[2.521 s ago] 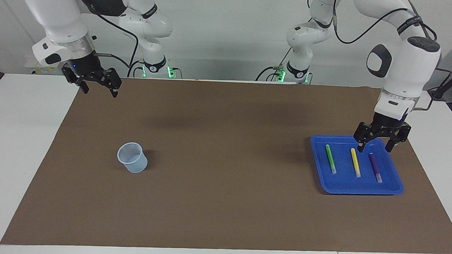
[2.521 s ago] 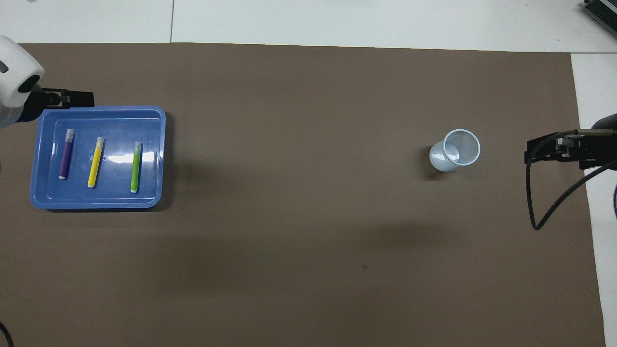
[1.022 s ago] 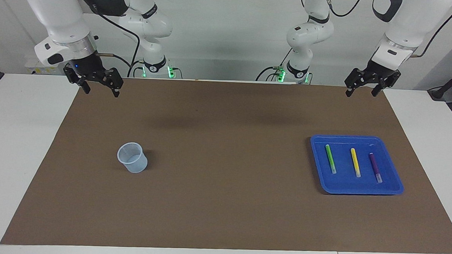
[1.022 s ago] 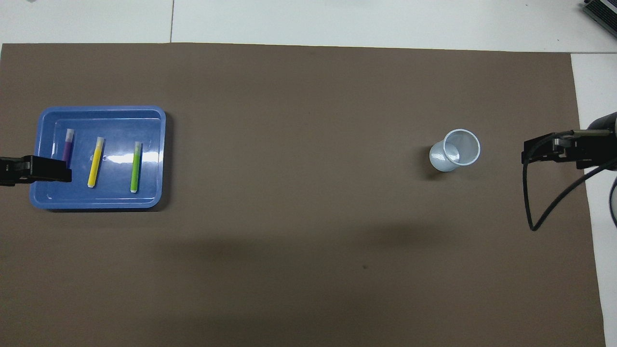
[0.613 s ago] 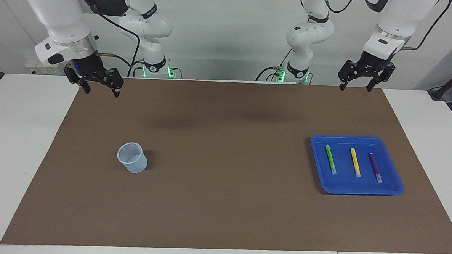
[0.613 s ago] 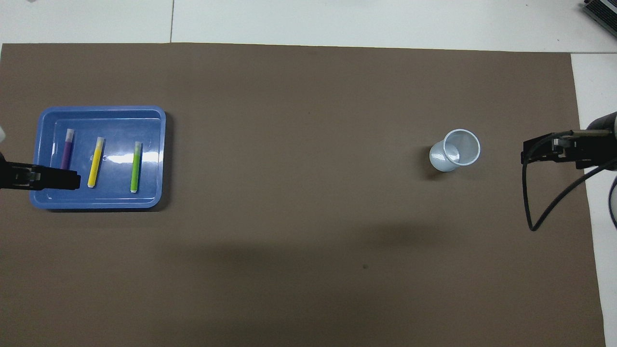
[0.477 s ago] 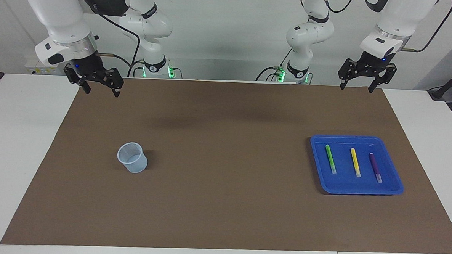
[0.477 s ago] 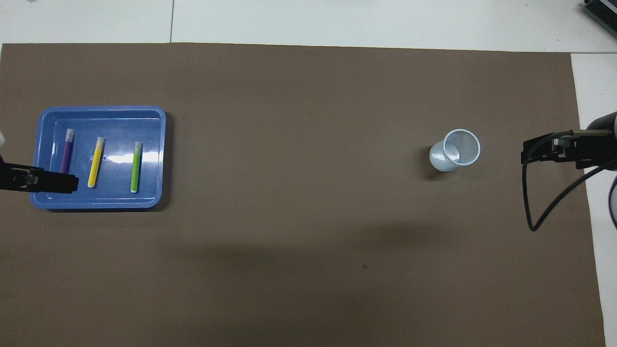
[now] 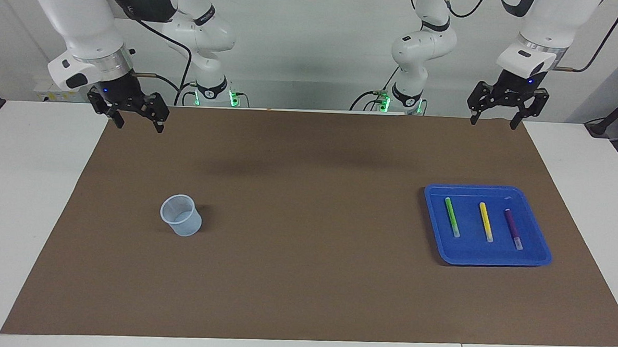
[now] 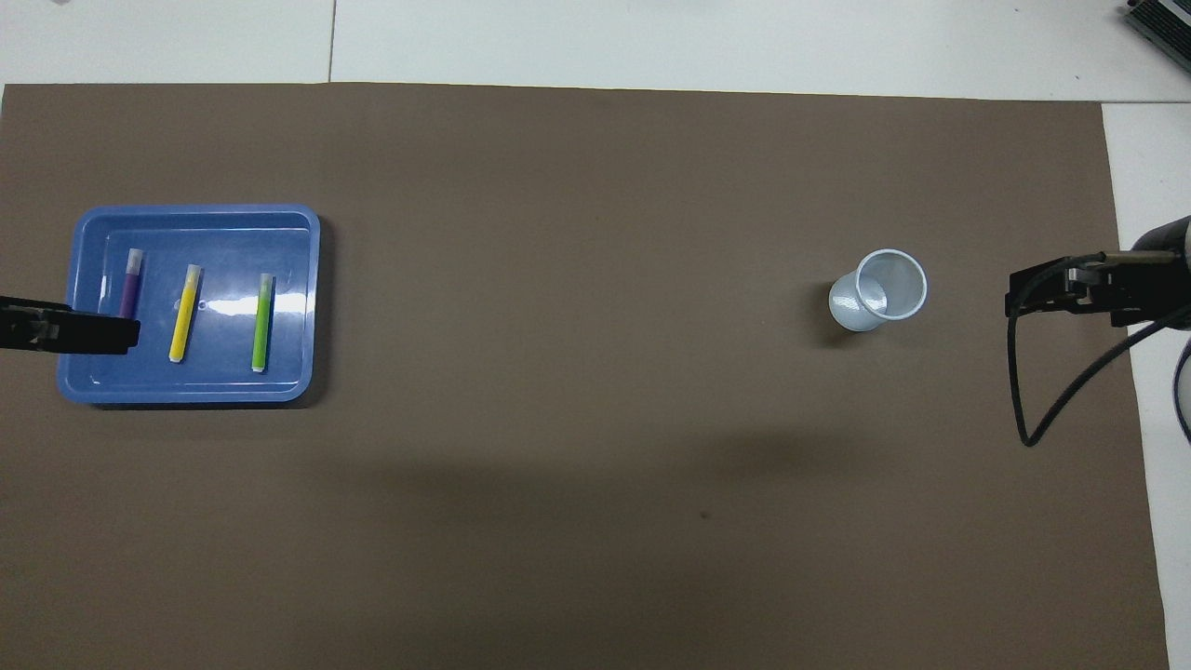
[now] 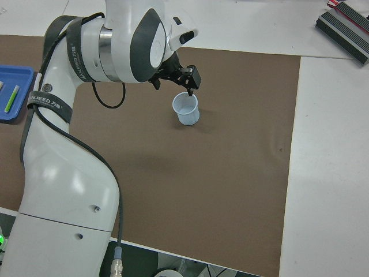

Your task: Right arm passes pens to left for tray arrangement

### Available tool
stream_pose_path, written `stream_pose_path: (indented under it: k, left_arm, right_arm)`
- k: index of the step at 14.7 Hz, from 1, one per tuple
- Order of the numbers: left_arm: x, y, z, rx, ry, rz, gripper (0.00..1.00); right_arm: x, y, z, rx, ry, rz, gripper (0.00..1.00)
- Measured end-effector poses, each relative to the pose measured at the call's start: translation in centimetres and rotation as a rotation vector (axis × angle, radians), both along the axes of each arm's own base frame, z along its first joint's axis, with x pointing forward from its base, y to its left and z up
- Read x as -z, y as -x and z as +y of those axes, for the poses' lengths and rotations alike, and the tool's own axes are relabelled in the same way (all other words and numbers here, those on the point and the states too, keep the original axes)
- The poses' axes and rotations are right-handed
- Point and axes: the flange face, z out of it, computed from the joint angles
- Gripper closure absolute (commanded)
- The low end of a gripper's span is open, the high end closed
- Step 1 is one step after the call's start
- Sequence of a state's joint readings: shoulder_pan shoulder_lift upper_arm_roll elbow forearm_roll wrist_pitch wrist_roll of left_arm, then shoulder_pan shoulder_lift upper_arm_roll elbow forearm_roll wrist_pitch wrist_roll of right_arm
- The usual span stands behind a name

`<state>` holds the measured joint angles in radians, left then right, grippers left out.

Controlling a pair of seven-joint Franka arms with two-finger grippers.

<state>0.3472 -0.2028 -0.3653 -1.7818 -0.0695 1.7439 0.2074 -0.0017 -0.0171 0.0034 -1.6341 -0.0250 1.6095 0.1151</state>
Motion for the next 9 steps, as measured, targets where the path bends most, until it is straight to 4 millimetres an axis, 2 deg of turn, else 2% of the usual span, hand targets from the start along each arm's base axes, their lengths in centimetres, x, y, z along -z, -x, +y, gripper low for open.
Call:
stream_pose_path:
  k: [5, 7, 9]
  left_arm:
    - [-0.2, -0.6, 0.1, 0.011, -0.008, 0.006, 0.0]
    - [-1.1, -1.5, 0.1, 0.029, -0.021, 0.025, 0.0]
    - [-0.7, -2.3, -0.1, 0.042, -0.021, 0.044, 0.0]
  right_arm:
    - [0.0, 0.0, 0.0, -0.034, 0.0, 0.001, 0.0]
    - [0.0, 0.0, 0.0, -0.061, 0.0, 0.002, 0.0]
    - [0.0, 0.0, 0.0, -0.068, -0.001, 0.002, 0.0]
